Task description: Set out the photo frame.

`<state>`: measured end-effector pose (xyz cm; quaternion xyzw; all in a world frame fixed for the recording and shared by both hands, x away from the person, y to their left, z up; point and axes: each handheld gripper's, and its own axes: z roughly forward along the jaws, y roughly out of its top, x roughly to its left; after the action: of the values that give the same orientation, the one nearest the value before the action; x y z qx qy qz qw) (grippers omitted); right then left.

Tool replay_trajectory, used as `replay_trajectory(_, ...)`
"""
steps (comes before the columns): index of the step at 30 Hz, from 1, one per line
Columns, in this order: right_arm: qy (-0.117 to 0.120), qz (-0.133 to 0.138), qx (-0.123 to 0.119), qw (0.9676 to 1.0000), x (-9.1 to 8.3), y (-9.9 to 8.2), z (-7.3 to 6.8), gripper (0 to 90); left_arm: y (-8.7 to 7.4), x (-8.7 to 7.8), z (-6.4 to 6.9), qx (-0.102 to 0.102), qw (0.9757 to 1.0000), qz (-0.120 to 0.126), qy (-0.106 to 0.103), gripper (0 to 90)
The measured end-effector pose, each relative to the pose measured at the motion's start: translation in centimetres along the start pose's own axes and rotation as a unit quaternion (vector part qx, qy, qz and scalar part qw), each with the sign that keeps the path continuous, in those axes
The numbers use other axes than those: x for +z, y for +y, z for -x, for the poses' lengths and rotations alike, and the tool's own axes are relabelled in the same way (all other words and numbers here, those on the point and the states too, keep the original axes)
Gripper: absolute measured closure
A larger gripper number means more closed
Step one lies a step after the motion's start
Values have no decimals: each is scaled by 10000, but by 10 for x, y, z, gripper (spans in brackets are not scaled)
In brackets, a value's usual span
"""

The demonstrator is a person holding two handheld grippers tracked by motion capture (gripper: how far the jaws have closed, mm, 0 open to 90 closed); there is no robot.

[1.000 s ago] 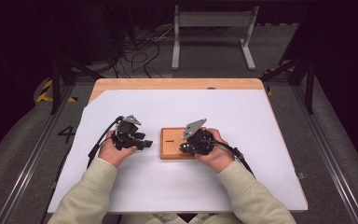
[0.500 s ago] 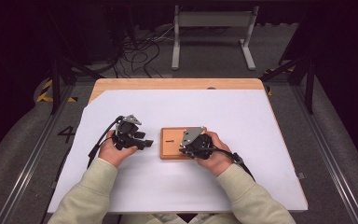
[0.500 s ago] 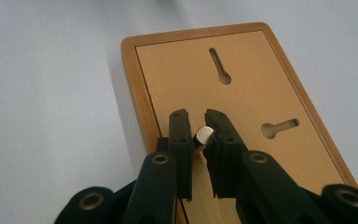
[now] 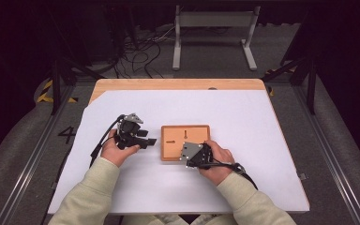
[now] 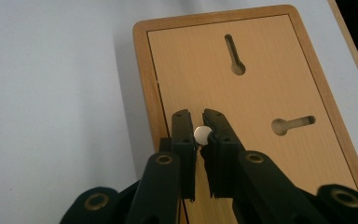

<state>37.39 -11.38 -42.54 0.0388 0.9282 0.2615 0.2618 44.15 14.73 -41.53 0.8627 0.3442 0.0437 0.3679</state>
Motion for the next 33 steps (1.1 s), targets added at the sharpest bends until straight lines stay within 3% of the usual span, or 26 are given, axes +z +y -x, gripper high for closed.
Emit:
replay_trajectory(6,-153,-7,-121,9998,-1,0,-5,838,4,3,1,51,10000,81,12,400)
replay_trajectory(11,-159,22,-84,9998,-1,-1,-5,838,10,9,-3,-243,9995,116,-140,407)
replay_trajectory(16,-215,22,-69,9997,-1,-1,-8,838,17,16,-3,-370,9988,176,-279,393)
replay_trajectory(19,-223,-11,-249,9994,-2,-1,-9,838,20,21,-5,-510,9980,180,-338,359)
replay_trajectory(23,-300,-18,-278,9992,-3,-1,-13,839,22,26,-9,-688,9970,134,-342,326)
replay_trajectory(28,-419,-62,-419,9982,-4,0,-19,839,26,29,-8,-728,9962,129,-454,287)
replay_trajectory(33,-482,-74,-525,9974,-4,0,-22,838,30,32,-3,-525,9968,138,-579,280)
